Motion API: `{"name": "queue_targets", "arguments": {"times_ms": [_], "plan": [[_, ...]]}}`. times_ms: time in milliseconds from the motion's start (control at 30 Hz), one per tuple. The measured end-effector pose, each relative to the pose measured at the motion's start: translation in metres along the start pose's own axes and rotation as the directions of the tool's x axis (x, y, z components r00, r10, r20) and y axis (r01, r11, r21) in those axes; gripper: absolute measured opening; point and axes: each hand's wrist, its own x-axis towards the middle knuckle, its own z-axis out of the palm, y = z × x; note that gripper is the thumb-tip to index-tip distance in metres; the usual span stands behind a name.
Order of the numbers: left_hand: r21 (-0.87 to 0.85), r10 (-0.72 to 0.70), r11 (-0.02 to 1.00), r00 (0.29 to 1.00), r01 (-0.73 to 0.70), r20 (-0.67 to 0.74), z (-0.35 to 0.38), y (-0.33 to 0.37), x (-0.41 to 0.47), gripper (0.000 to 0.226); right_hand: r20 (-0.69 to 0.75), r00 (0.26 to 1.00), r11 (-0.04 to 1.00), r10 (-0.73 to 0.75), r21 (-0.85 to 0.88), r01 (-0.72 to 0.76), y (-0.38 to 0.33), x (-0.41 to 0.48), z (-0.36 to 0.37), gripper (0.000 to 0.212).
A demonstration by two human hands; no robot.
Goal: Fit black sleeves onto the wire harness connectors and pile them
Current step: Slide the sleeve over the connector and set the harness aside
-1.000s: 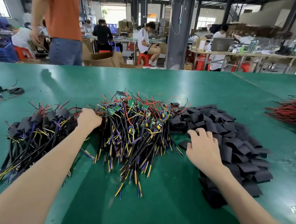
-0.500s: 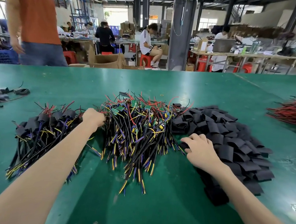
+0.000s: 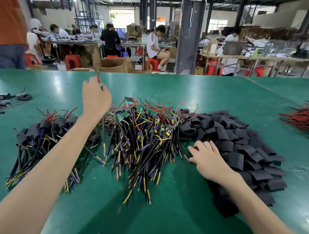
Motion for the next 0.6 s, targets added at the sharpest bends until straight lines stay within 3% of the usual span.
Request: {"name": "queue_targets", "arguments": {"times_ms": [67, 133, 233, 300, 400, 433, 533, 600], "plan": [[0.002, 0.268, 0.963, 0.961, -0.268, -0.063, -0.015, 0.023, -0.005, 0.031, 0.01, 1.0, 1.0, -0.015, -0.005, 0.015, 0.001, -0.001, -0.001, 0.041], [0.071, 0.499, 0.867, 0.861, -0.494, -0.103, -0.026, 0.042, -0.014, 0.045, -0.009, 1.0, 1.0, -0.023, -0.012, 0.023, 0.001, -0.003, -0.002, 0.039], [0.329, 0.707, 0.656, 0.706, -0.679, 0.049, -0.03, 0.048, -0.035, 0.064, -0.023, 0.999, 1.0, -0.026, -0.016, 0.025, 0.0, -0.003, -0.006, 0.035], [0.416, 0.711, 0.541, 0.662, -0.731, 0.238, -0.022, 0.034, -0.055, 0.071, -0.029, 0.999, 1.0, -0.016, -0.008, 0.015, 0.0, -0.003, -0.008, 0.032], [0.408, 0.605, 0.541, 0.677, -0.736, 0.419, -0.004, -0.004, -0.091, 0.056, -0.088, 0.996, 0.999, 0.004, 0.04, -0.001, -0.003, -0.004, -0.01, 0.031], [0.386, 0.585, 0.564, 0.683, -0.73, 0.437, 0.0, -0.016, -0.102, 0.045, -0.12, 0.993, 0.998, 0.009, 0.057, -0.002, -0.004, -0.004, -0.01, 0.03], [0.287, 0.602, 0.635, 0.692, -0.718, 0.4, 0.008, -0.035, -0.123, 0.045, -0.165, 0.986, 0.986, 0.039, 0.169, -0.011, -0.007, -0.003, -0.015, 0.029], [0.237, 0.646, 0.641, 0.68, -0.73, 0.347, 0.01, -0.039, -0.128, 0.04, -0.179, 0.983, 0.979, -0.037, 0.19, 0.072, -0.009, -0.001, -0.017, 0.032]]}}
